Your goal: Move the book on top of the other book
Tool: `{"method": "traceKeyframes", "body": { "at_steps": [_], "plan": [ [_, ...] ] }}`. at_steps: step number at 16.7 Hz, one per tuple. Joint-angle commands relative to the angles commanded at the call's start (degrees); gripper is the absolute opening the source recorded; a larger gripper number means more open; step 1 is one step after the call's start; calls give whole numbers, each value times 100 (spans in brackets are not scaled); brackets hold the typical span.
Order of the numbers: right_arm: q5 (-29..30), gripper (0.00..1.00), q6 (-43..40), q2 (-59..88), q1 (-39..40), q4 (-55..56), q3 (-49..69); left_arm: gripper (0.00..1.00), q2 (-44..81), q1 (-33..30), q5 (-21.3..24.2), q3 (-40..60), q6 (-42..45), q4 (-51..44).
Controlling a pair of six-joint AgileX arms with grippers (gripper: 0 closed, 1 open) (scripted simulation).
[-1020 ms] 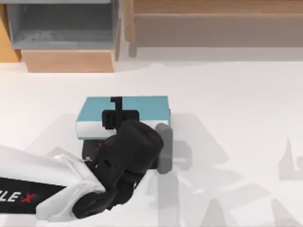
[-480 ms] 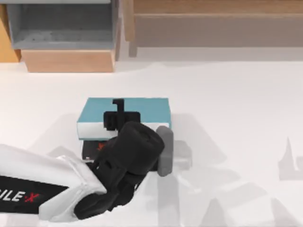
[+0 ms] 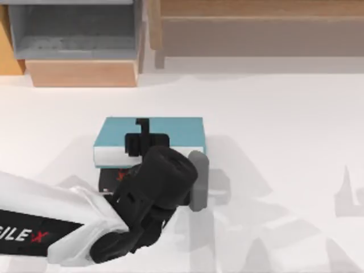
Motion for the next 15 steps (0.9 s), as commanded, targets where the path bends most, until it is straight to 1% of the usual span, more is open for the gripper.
{"method": "traceKeyframes", "body": {
  "at_steps": [9,10,15],
  "plan": [
    [0,100,0,0,0,0,0,98,0,0,0,0,0,0],
    [0,100,0,0,0,0,0,100,0,0,0,0,0,0],
    [0,100,0,0,0,0,0,100,0,0,0,0,0,0]
  ]
}}
